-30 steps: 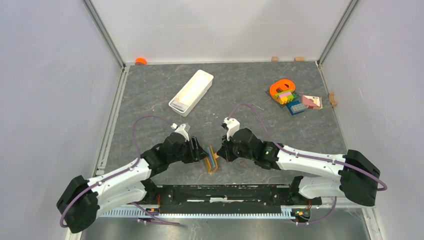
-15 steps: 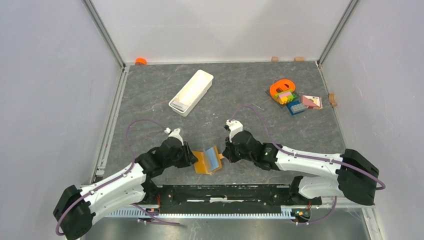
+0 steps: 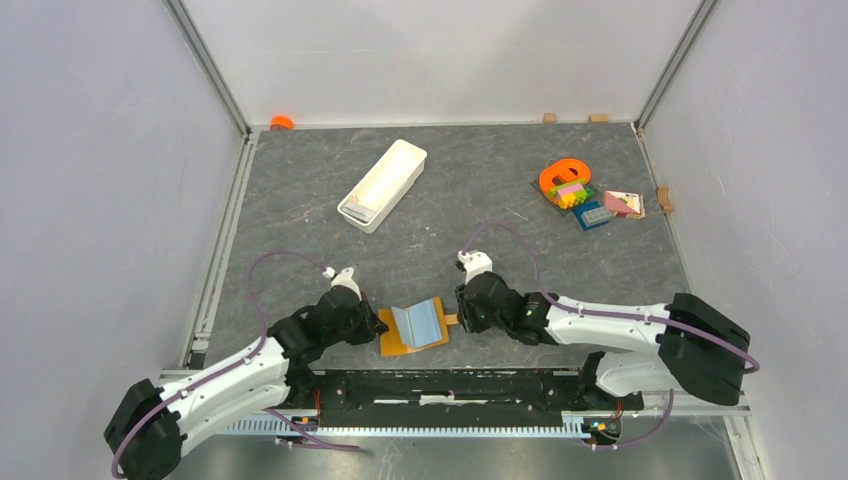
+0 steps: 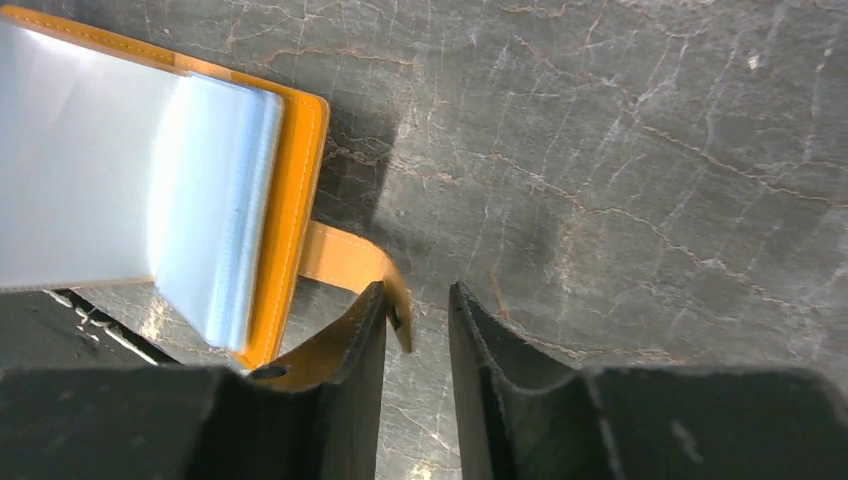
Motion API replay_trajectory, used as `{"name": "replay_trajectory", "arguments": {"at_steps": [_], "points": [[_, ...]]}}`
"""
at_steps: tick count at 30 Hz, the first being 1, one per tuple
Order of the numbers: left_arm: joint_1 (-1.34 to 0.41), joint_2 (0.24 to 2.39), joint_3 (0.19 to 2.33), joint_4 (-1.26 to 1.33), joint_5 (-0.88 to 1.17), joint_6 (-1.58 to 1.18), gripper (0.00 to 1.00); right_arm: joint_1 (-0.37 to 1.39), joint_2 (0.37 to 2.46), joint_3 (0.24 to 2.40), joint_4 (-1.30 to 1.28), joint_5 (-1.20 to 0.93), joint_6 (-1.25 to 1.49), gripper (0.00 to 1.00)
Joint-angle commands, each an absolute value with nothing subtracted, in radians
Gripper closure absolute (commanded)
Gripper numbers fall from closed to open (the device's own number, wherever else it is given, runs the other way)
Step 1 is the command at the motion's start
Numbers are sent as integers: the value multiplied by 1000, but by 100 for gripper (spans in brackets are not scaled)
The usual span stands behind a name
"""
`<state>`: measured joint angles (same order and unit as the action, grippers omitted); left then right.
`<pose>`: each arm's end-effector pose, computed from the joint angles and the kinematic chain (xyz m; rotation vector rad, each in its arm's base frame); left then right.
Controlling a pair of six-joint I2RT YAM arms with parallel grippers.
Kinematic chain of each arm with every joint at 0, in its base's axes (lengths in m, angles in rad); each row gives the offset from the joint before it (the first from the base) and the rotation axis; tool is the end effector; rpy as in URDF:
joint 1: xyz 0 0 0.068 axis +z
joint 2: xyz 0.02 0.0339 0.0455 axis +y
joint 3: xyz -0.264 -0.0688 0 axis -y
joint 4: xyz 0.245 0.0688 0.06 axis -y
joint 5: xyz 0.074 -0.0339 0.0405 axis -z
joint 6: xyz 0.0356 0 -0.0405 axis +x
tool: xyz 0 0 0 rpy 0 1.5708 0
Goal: Put the credit cards into the card holder
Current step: Open the card holder at the center of the board.
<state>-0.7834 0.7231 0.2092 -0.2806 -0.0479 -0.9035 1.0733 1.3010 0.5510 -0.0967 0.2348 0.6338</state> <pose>0.1016 -0.0988 0.1418 -0.1742 2.4901 -0.7226 0.1227 0.2085 0.1635 -0.4270 2.4135 0.5091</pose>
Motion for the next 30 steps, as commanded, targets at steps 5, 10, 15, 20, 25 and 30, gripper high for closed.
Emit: {"name": "replay_trajectory", "arguments": {"at_steps": [5, 10, 15, 20, 25, 30], "points": [[-788, 635, 192, -259, -72, -955, 98, 1077, 1132, 635, -120, 227, 578, 50], [-788, 610, 191, -270, -69, -959, 98, 1076, 1106, 622, -8, 79, 577, 54], [-788, 613, 189, -273, -70, -959, 98, 1078, 1206, 614, 98, -40, 589, 58], [-788, 621, 184, -273, -72, -957, 98, 1078, 1302, 607, 141, -47, 608, 62], [-788, 620, 175, -269, -78, -952, 98, 1078, 1372, 603, 183, -66, 625, 63], [-788, 615, 146, -225, -75, -948, 98, 1078, 1432, 585, 222, -68, 641, 64]]}}
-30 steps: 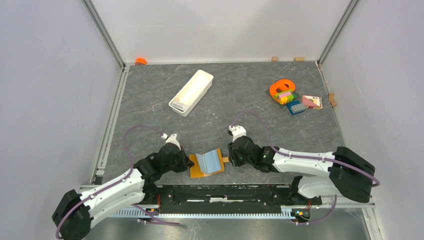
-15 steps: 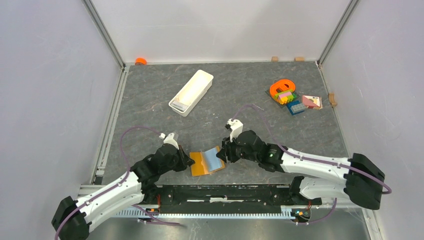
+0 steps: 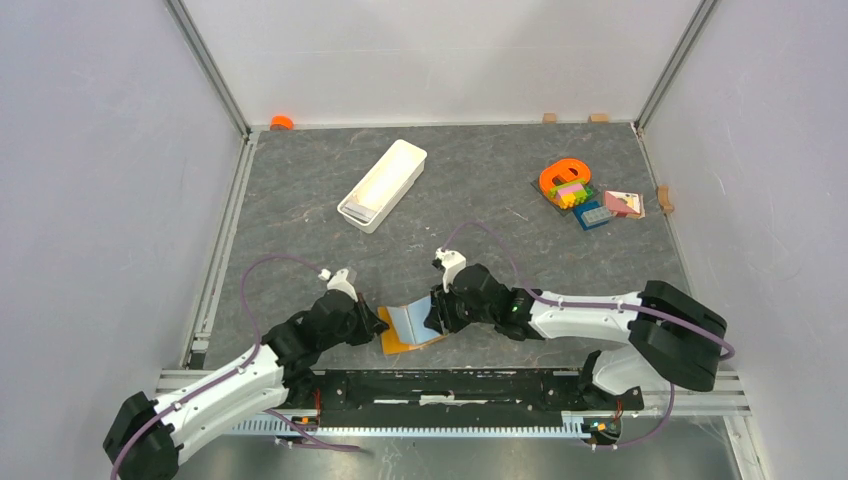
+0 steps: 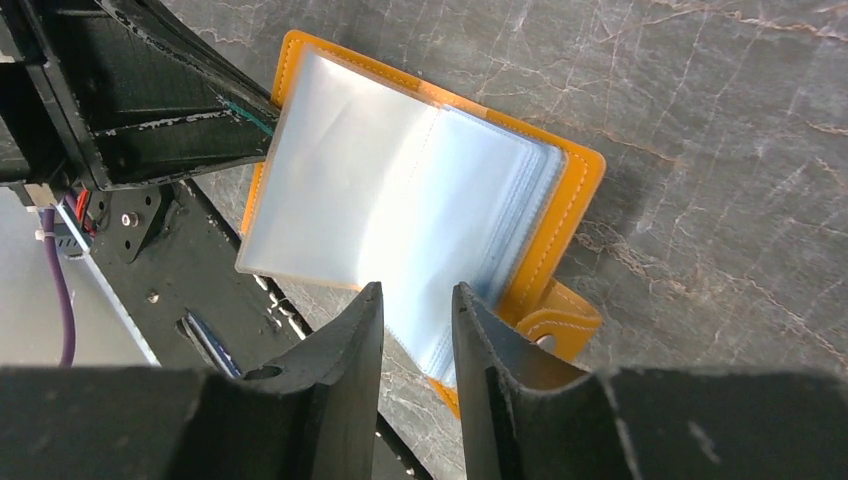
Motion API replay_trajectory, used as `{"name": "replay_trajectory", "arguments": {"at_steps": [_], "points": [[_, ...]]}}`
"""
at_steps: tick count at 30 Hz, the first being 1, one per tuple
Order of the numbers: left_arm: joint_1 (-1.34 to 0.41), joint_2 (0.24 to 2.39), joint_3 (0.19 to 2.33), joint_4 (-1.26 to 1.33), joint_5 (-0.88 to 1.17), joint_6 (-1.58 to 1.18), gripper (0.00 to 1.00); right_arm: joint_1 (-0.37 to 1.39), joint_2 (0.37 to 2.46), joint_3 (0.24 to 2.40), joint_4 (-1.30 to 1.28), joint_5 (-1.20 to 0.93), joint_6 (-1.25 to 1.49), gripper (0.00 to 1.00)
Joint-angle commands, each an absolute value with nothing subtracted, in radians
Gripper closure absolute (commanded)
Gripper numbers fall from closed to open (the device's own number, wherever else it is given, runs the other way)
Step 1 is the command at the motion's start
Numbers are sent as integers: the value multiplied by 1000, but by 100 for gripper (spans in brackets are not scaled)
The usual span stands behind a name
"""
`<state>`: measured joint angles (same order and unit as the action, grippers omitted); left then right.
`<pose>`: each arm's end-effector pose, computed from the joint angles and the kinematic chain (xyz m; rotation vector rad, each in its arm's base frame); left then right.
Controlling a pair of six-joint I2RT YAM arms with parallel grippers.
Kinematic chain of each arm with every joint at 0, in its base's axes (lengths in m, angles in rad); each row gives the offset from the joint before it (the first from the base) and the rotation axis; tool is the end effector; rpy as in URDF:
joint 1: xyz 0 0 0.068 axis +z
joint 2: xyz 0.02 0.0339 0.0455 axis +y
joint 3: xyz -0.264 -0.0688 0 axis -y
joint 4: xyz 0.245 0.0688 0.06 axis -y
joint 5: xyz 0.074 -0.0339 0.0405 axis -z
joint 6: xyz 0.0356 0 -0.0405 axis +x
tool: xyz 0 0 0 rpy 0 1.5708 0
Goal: Put the credit cards into the card holder
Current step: Open the card holder at the center of the board.
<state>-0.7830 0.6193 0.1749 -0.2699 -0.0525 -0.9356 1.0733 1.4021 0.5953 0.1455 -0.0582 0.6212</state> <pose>0.0969 -0.0938 0.1438 -0.2140 2.4178 -0.7975 0.1294 0.2426 0.1711 -0.5756 2.3494 0.9329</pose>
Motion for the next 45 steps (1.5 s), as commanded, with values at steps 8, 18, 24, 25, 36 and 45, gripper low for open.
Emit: {"name": "replay_trajectory", "arguments": {"at_steps": [8, 18, 24, 25, 36, 45], "points": [[-788, 571, 157, -283, -108, -930, 75, 1078, 1473, 565, 228, -45, 645, 65], [-788, 444, 267, -393, -115, -905, 35, 1078, 1496, 552, 252, -52, 656, 65], [-788, 535, 290, -286, -47, -893, 15, 1088, 1485, 556, 270, -61, 658, 65], [-788, 563, 296, -277, -44, -888, 13, 1089, 1481, 557, 275, -62, 658, 64], [-788, 595, 282, -222, -43, -918, 1, 1127, 1522, 608, 332, -110, 646, 59], [-788, 601, 230, -190, -56, -933, 3, 1154, 1592, 634, 347, -120, 657, 59]]}}
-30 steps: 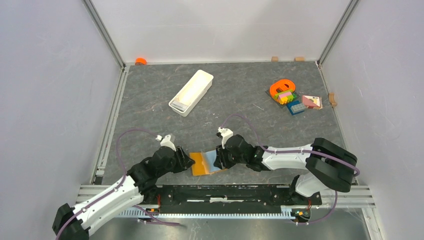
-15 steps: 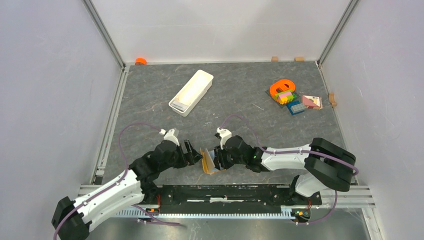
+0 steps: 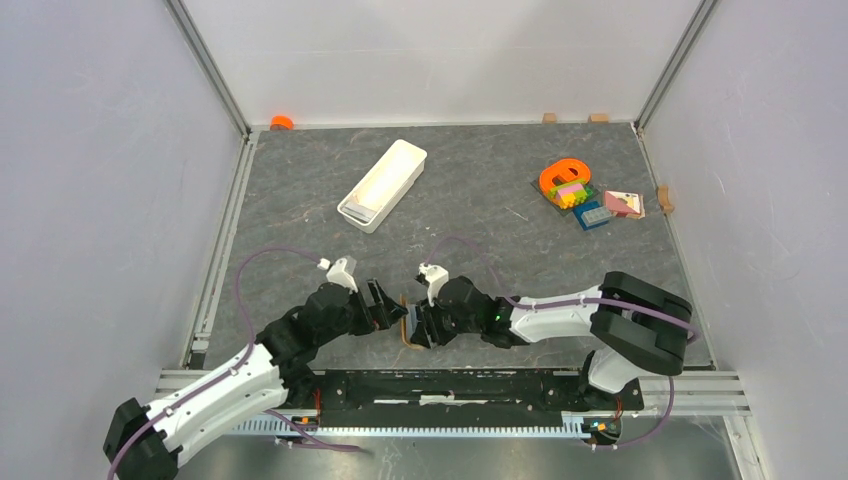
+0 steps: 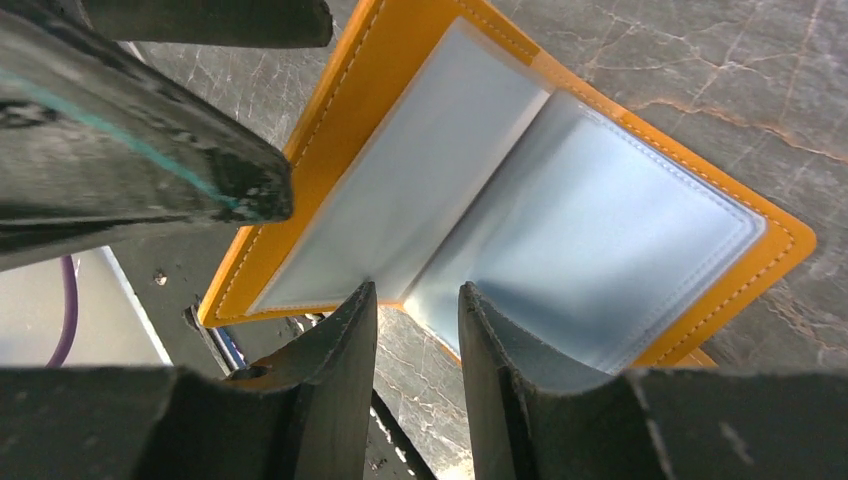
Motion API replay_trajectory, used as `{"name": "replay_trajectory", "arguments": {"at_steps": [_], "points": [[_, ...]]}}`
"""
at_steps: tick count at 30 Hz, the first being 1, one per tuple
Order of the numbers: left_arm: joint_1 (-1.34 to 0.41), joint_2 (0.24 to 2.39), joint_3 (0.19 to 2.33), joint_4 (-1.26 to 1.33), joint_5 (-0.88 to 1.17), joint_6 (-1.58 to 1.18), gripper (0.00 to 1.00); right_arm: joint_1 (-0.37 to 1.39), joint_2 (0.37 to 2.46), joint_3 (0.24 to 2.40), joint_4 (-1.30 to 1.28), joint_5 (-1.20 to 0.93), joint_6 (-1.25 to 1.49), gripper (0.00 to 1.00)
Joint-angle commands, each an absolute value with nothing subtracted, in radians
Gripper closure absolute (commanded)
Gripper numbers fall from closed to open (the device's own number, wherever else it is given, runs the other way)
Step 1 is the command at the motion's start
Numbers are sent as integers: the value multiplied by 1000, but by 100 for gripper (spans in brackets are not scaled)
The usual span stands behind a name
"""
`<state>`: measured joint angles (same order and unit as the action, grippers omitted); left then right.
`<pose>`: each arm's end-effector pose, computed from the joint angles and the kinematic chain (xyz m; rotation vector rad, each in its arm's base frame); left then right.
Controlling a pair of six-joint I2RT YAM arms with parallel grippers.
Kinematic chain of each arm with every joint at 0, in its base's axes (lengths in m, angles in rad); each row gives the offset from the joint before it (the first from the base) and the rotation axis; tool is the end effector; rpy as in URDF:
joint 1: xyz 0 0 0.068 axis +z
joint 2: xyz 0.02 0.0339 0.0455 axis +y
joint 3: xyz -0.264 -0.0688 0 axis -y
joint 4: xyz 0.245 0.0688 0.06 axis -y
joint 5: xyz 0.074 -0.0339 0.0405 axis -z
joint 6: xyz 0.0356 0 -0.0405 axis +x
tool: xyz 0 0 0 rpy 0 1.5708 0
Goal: Put the credit cards into the card holder
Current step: Open the card holder at the center of the board.
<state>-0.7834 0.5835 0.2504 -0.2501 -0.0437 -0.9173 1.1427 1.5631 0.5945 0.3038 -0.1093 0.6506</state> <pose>0.1019 -0.0993 0.1752 -0.1813 2.2988 -0.8995 0.1178 0.2675 0.1421 -0.6639 2.3741 1.0213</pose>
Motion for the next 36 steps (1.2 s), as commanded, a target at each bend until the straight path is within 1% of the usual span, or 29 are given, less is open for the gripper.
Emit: {"name": "replay_trajectory", "arguments": {"at_steps": [1, 3, 8, 11, 15, 17, 21, 28, 36], "points": [[-788, 611, 226, -189, -57, -933, 6, 1155, 1597, 634, 349, -121, 660, 59], [-788, 634, 221, -195, -57, -931, 14, 1158, 1606, 636, 348, -120, 662, 59], [-788, 665, 214, -200, -55, -924, 25, 1164, 1615, 645, 324, -96, 656, 60], [-788, 665, 218, -228, -75, -912, 34, 1164, 1618, 648, 312, -88, 658, 60], [-788, 664, 218, -266, -92, -899, 53, 1164, 1592, 649, 282, -77, 652, 60], [-788, 658, 210, -260, -82, -903, 61, 1164, 1558, 652, 261, -67, 643, 58], [-788, 632, 192, -246, -74, -917, 72, 1149, 1500, 666, 190, -33, 628, 54], [-788, 626, 183, -250, -78, -917, 83, 1088, 1452, 611, 206, -75, 638, 53], [-788, 628, 178, -247, -80, -920, 87, 1063, 1456, 580, 227, -104, 659, 53]]}}
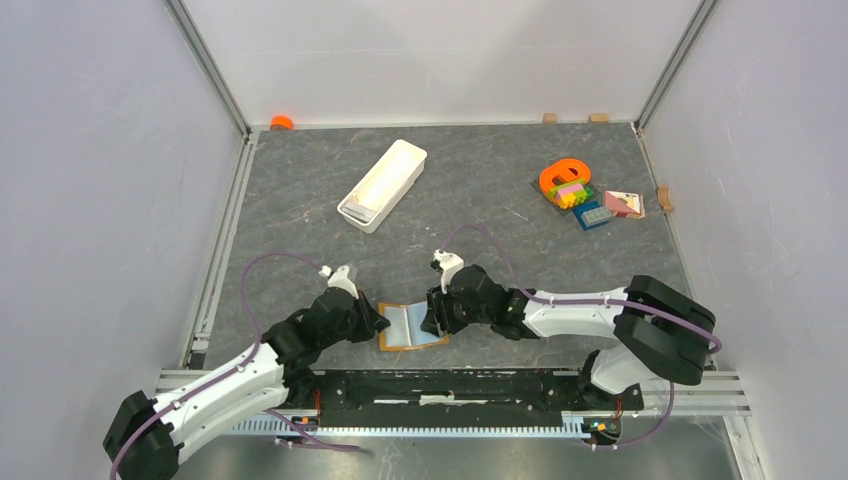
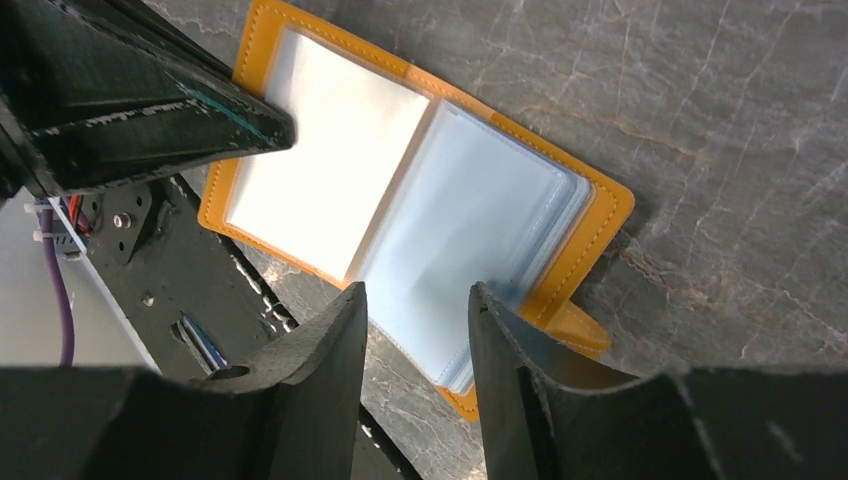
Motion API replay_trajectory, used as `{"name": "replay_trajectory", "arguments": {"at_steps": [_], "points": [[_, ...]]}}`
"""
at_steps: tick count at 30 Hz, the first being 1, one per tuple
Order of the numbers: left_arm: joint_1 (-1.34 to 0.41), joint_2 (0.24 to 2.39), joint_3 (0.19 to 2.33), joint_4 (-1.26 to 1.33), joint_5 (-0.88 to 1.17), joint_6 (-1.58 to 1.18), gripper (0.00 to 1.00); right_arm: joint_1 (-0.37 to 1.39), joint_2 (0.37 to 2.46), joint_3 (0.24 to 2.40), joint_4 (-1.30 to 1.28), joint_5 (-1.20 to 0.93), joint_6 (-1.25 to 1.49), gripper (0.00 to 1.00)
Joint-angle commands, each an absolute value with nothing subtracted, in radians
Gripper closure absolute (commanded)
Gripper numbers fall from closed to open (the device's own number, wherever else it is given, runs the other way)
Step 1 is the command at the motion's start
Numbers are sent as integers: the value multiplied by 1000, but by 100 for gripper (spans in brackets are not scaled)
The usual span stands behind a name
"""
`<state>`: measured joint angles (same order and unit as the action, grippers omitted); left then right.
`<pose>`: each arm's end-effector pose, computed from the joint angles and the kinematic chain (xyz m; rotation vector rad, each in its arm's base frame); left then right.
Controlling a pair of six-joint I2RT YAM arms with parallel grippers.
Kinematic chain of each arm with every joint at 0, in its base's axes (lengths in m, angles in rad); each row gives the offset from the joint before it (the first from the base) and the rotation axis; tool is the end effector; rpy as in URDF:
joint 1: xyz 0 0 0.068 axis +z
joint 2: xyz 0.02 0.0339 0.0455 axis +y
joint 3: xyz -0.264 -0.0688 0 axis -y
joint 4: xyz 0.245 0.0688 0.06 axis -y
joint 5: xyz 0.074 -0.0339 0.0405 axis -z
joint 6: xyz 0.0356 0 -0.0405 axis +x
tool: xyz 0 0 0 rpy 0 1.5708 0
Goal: Put the credit cards into the card holder
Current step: Open the card holder at the center of the board.
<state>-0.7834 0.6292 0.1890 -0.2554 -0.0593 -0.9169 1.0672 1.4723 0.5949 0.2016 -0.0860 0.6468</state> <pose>0.0992 -0.0958 0.1485 -0.1936 2.3961 -0.7979 0.1335 0.2486 0.1577 -0.5601 2.3832 0.9569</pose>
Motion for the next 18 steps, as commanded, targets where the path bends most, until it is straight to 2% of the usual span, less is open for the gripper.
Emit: {"name": "replay_trajectory", "arguments": {"at_steps": [1, 18], "points": [[-789, 629, 178, -247, -79, -920, 88, 1063, 1457, 576, 226, -103, 662, 54], [-788, 630, 164, -245, -82, -928, 93, 1056, 1441, 546, 204, -74, 683, 55]]}}
